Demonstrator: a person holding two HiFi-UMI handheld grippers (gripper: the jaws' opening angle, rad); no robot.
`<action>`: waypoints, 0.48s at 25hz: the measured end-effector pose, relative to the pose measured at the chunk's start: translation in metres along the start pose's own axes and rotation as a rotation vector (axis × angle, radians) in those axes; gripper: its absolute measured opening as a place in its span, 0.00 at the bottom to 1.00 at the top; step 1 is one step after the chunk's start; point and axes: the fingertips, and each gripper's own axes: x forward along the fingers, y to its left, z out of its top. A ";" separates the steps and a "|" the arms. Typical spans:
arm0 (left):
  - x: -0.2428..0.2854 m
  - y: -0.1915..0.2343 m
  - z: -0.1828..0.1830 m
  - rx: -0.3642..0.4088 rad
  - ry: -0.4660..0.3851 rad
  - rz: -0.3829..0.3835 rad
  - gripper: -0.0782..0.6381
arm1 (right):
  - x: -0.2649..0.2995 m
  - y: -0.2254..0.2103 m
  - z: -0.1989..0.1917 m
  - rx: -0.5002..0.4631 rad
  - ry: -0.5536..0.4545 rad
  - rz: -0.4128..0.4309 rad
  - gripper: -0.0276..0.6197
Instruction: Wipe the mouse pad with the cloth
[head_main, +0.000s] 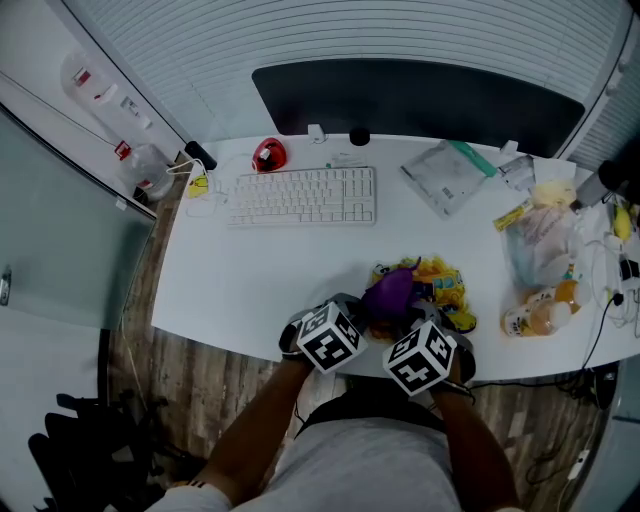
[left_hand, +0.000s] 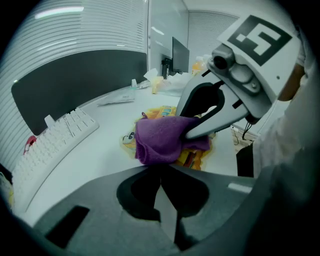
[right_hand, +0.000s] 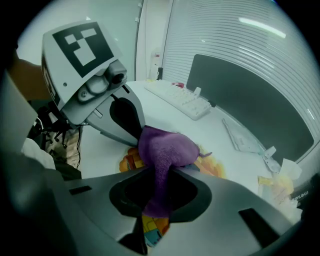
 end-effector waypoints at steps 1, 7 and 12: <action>0.000 0.000 0.000 -0.002 -0.002 0.001 0.13 | -0.002 -0.004 -0.005 0.011 0.005 -0.008 0.15; 0.000 0.001 0.000 -0.018 -0.015 0.005 0.13 | -0.020 -0.033 -0.048 0.084 0.047 -0.068 0.15; 0.000 0.001 -0.001 -0.022 -0.018 0.004 0.13 | -0.036 -0.053 -0.082 0.147 0.078 -0.120 0.15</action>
